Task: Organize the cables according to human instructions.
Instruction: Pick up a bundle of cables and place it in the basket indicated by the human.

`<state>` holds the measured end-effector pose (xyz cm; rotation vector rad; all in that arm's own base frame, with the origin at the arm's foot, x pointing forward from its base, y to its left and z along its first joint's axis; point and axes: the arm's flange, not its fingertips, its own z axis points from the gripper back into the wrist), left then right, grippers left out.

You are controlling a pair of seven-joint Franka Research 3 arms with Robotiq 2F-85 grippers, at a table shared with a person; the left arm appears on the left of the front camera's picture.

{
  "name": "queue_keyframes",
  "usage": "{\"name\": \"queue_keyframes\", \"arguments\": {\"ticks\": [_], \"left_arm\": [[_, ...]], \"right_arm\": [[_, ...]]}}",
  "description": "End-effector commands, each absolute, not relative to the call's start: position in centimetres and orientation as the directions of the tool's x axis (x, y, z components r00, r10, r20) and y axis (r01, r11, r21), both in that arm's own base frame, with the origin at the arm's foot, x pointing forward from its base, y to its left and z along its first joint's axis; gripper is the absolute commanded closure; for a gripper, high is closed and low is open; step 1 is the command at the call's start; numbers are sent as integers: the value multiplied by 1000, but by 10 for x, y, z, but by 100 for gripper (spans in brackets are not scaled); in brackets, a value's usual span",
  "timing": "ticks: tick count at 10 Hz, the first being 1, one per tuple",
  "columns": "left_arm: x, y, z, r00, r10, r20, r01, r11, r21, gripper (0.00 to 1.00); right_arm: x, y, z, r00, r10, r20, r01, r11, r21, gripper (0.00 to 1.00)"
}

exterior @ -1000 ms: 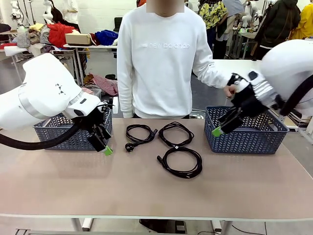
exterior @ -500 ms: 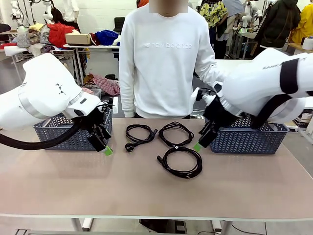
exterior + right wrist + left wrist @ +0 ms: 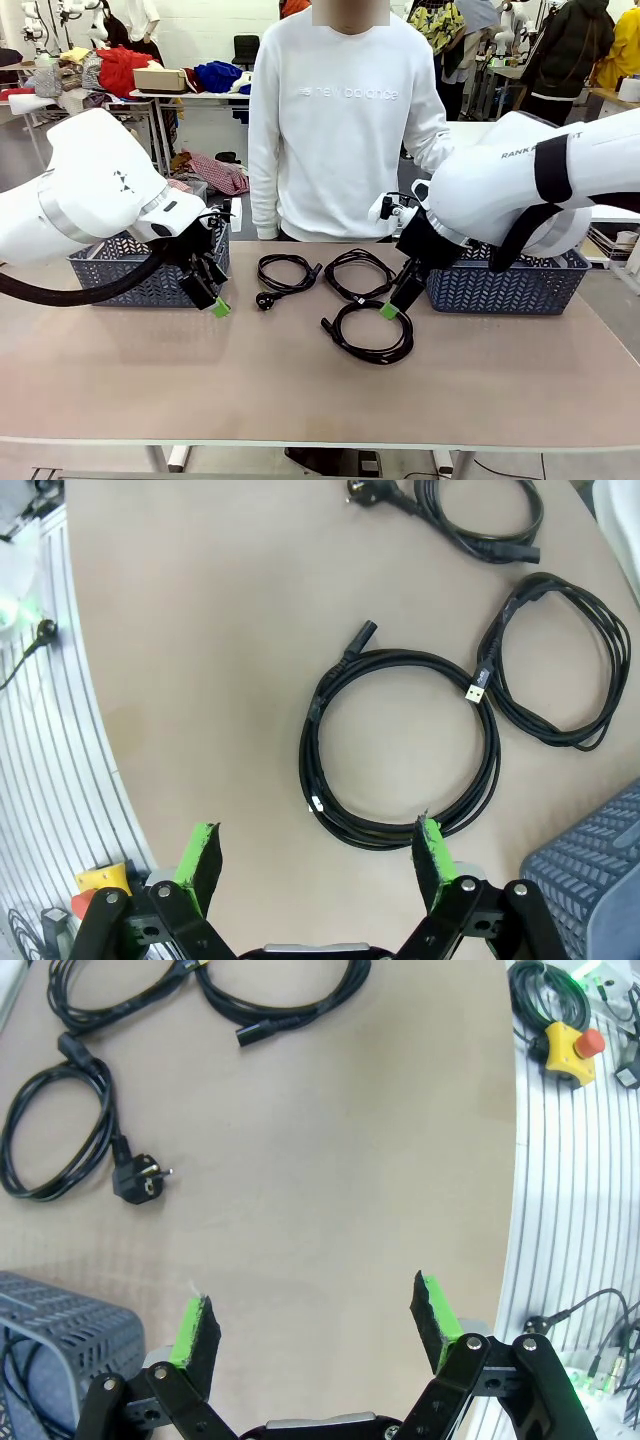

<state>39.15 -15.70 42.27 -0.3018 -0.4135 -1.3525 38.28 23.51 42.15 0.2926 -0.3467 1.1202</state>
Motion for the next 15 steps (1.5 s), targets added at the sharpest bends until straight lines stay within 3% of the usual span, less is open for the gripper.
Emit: {"name": "queue_keyframes", "arguments": {"ticks": [1,6,15], "left_arm": [[391,-155,424,168,-875,454,980,198,19,0],[391,-155,424,168,-875,454,980,198,19,0],[391,-155,424,168,-875,454,980,198,19,0]], "right_arm": [[379,234,423,387,821,420,-913,404,52,0],[391,252,417,403,842,357,-910,412,56,0],[405,324,356,438,873,213,-893,450,-7,0]]}}
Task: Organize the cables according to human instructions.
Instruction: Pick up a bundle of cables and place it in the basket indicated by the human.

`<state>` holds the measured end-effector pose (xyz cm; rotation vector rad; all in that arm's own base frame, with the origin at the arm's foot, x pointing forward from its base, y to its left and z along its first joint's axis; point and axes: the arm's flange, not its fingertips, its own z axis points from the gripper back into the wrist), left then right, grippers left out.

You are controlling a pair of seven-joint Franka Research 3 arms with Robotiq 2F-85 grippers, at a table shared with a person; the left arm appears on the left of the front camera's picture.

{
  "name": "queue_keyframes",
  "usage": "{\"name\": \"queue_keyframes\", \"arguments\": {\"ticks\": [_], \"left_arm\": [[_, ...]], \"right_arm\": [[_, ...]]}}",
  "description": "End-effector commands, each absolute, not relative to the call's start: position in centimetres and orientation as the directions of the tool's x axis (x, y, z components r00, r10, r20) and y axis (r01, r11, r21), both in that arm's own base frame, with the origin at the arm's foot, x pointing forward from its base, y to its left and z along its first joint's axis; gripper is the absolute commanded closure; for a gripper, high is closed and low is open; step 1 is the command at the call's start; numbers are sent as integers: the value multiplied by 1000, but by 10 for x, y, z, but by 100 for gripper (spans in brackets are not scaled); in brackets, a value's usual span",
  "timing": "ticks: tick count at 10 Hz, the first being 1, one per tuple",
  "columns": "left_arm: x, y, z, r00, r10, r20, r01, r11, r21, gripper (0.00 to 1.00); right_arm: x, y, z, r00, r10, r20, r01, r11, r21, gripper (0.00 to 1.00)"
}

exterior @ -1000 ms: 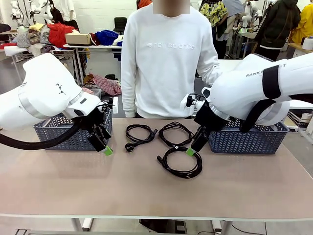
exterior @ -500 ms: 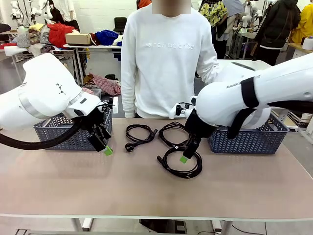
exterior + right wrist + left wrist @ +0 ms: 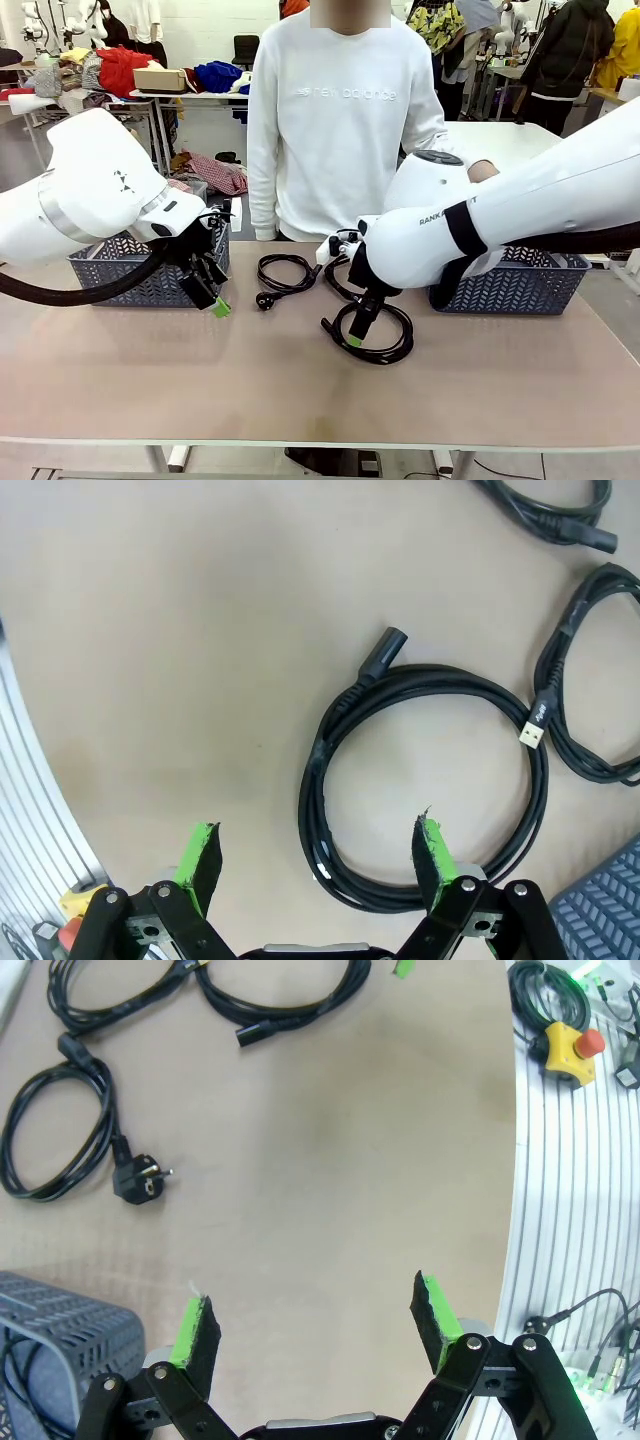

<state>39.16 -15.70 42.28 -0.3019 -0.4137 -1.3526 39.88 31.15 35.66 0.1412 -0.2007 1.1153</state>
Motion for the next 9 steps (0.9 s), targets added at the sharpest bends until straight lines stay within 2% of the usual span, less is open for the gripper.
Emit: {"name": "queue_keyframes", "arguments": {"ticks": [1,9], "left_arm": [[391,-155,424,168,-875,454,980,198,19,0],[391,-155,424,168,-875,454,980,198,19,0]], "right_arm": [[408,327,351,440,874,204,-893,451,-5,0],[419,342,317,445,885,139,-894,447,17,0]]}}
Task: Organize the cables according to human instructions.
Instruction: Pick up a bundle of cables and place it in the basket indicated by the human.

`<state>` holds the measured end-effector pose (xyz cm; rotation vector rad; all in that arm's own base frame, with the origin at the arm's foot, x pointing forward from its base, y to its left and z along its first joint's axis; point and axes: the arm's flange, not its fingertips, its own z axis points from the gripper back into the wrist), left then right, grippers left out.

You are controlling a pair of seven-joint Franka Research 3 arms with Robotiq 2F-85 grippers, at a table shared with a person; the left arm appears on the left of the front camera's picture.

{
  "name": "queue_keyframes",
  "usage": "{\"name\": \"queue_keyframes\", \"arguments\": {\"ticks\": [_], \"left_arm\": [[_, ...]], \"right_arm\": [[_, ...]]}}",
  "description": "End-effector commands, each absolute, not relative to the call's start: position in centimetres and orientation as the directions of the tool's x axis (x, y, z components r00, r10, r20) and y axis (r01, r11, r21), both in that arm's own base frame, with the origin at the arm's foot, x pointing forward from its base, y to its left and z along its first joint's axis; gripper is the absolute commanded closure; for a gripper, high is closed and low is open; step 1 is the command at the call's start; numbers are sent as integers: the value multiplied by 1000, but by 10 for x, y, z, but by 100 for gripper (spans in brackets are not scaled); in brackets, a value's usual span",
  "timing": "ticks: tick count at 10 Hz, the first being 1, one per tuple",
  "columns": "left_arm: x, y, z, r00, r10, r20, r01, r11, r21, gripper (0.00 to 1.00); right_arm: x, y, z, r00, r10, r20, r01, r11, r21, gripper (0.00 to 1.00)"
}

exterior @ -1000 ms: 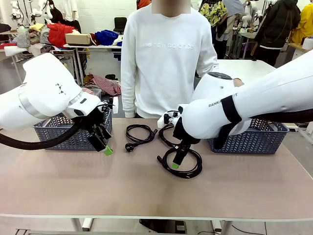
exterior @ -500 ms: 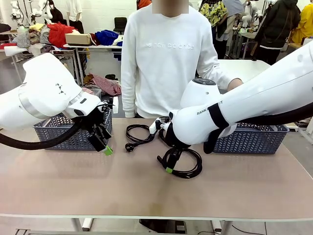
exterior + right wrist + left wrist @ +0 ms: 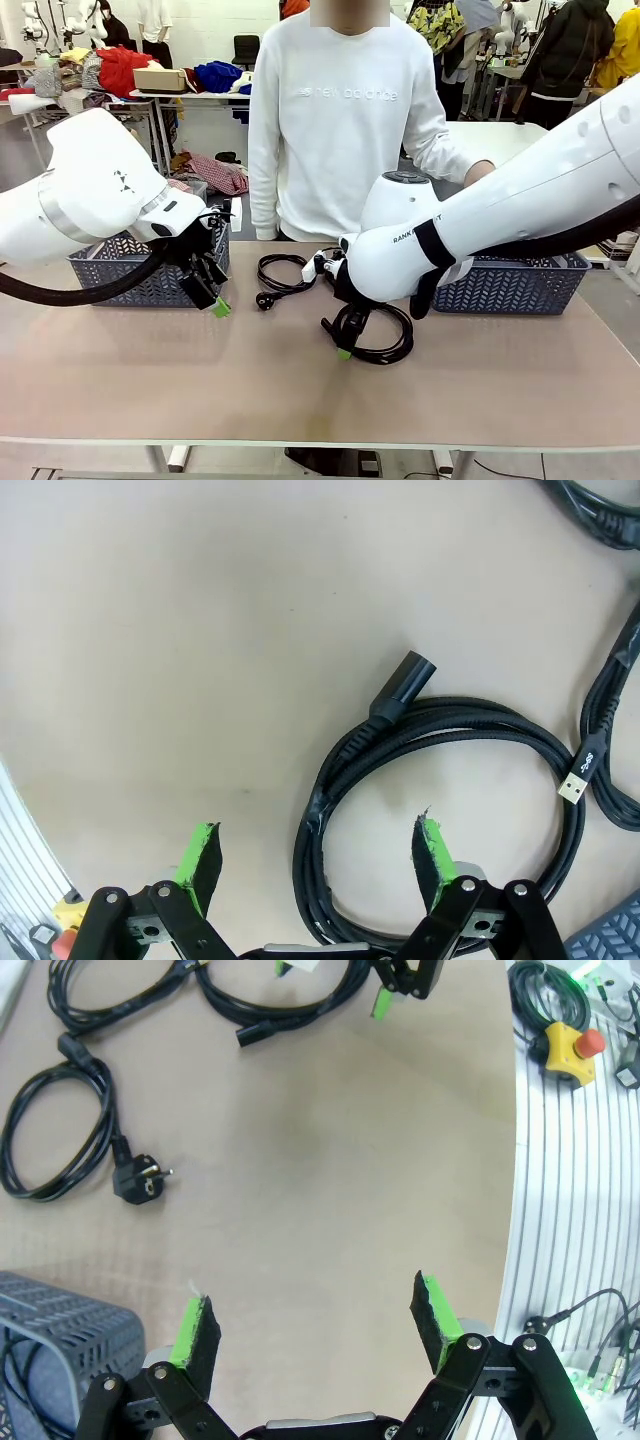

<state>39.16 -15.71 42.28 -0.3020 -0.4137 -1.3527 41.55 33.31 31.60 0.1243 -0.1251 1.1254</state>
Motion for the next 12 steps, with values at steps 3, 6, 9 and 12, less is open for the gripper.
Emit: {"name": "queue_keyframes", "arguments": {"ticks": [3,6,9,12], "left_arm": [[391,-155,424,168,-875,454,980,198,19,0],[391,-155,424,168,-875,454,980,198,19,0],[391,-155,424,168,-875,454,980,198,19,0],[391,-155,424,168,-875,454,980,198,19,0]], "right_arm": [[418,348,306,448,887,109,-893,451,3,0],[418,350,305,441,891,109,-895,445,-17,0],[420,352,303,452,887,93,-891,454,-5,19],[421,352,303,462,882,92,-886,464,2,46]]}}
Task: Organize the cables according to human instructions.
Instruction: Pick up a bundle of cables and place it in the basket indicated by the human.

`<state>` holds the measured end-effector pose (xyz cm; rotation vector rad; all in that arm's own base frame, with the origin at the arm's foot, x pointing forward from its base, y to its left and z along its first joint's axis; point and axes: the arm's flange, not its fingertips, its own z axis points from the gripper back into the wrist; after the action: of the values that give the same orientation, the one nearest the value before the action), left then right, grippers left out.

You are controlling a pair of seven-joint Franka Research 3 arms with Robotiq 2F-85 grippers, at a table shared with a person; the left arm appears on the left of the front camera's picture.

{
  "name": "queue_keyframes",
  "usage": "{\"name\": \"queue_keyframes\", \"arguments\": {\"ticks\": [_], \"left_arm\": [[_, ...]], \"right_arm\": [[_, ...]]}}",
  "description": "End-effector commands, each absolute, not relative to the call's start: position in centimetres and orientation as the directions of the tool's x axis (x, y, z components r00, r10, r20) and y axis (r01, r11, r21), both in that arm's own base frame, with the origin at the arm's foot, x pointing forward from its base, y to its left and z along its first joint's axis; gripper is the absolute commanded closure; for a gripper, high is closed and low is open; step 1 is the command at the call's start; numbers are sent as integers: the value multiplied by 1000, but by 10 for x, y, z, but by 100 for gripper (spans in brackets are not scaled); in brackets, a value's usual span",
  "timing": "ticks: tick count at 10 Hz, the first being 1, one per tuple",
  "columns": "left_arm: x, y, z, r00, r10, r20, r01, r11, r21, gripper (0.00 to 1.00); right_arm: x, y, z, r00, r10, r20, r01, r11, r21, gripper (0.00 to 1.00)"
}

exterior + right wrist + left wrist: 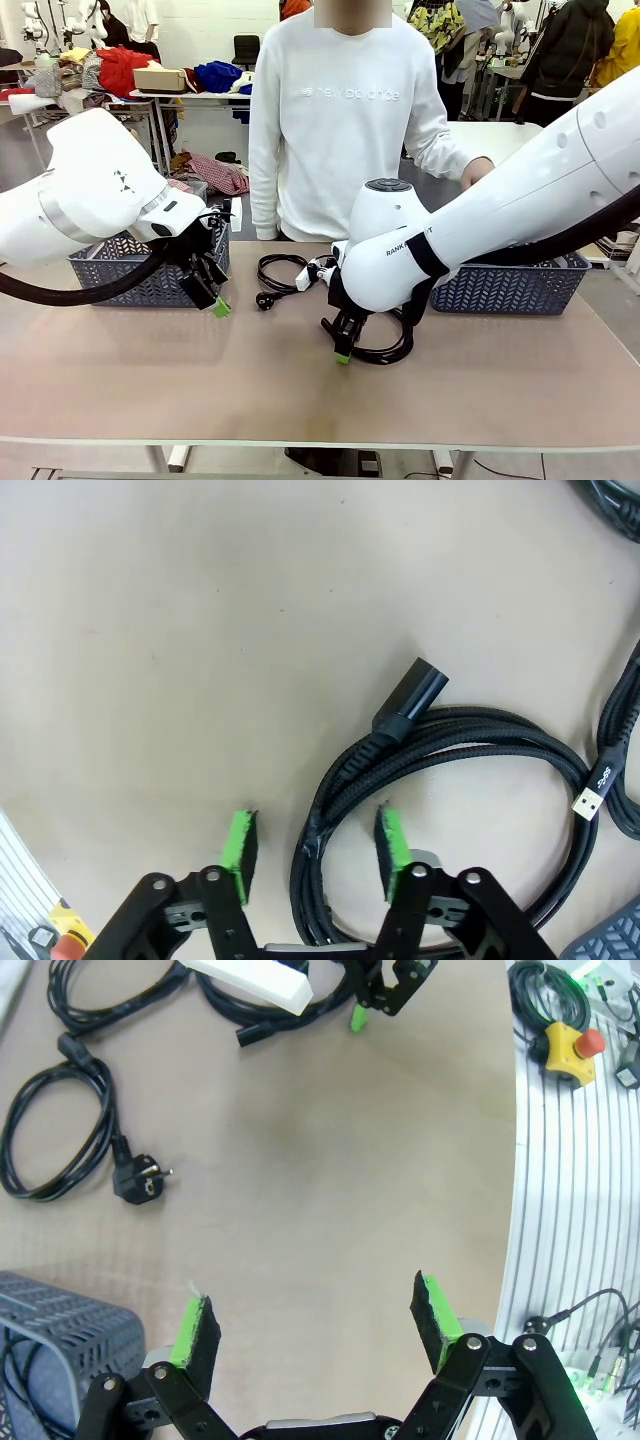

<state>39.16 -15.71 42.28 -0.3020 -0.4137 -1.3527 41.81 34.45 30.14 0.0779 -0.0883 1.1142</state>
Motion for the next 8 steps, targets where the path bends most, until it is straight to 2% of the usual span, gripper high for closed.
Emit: {"name": "queue_keyframes", "arguments": {"ticks": [1,2,5,8], "left_arm": [[391,-155,424,168,-875,454,980,198,19,0],[391,-155,424,168,-875,454,980,198,19,0],[391,-155,424,168,-875,454,980,198,19,0],[391,-155,424,168,-875,454,980,198,19,0]], "right_arm": [[421,352,303,463,882,91,-885,465,2,59],[422,352,303,466,880,93,-884,468,0,66],[421,350,304,482,871,95,-875,483,9,99],[411,346,310,491,868,75,-871,489,44,100]]}}
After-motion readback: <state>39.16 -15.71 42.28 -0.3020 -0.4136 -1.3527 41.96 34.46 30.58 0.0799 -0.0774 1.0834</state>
